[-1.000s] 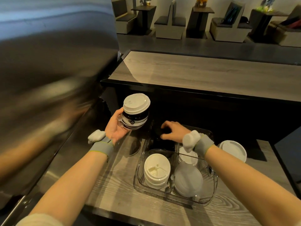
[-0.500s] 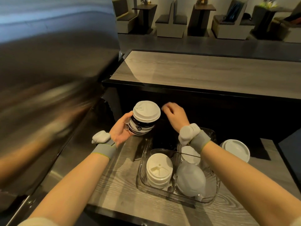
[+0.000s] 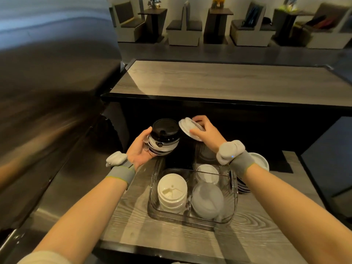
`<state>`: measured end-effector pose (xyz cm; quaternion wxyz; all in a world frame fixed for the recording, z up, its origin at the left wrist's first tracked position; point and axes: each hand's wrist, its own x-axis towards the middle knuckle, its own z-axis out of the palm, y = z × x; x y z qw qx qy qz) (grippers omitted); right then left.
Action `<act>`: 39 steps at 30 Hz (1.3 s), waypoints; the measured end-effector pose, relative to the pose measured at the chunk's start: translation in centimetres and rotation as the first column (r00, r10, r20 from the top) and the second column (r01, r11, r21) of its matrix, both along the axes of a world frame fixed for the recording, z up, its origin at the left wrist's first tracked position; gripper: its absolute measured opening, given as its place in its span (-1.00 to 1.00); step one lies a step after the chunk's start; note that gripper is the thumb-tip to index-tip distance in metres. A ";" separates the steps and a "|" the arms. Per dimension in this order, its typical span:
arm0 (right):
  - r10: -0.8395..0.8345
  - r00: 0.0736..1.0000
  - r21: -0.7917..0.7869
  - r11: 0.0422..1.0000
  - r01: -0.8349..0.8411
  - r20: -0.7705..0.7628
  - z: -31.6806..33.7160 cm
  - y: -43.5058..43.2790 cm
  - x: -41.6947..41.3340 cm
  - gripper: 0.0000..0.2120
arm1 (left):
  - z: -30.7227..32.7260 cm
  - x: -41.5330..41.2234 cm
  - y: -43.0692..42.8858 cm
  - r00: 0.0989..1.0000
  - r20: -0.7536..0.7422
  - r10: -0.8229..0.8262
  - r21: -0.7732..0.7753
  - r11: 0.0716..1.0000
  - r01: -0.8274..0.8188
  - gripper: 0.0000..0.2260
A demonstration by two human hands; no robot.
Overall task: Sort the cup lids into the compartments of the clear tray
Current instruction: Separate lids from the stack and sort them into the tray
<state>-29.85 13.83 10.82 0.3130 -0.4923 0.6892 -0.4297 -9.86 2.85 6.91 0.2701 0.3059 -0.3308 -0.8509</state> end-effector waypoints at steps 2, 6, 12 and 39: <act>0.056 0.980 0.302 0.953 0.005 -0.191 -0.8 0.8 -1.6 -0.55 | 0.0 -0.5 0.0 1.000 -0.020 -0.001 0.029 1.000 0.001 -0.57; 0.179 0.910 0.570 0.818 0.074 -0.374 -3.4 1.8 -2.4 -0.47 | 0.2 -1.5 -0.2 1.000 -0.009 -0.004 0.039 0.999 0.004 -0.57; 0.450 0.710 0.708 0.700 0.097 -0.541 -7.5 1.4 -2.9 -0.56 | 0.2 -2.1 -0.5 0.999 0.025 -0.021 0.054 0.998 0.020 -0.59; -0.021 0.992 -0.127 0.991 0.036 0.122 -0.2 -2.2 3.6 -0.47 | -0.3 -0.1 -0.2 0.998 -0.067 0.013 0.088 0.996 -0.007 -0.61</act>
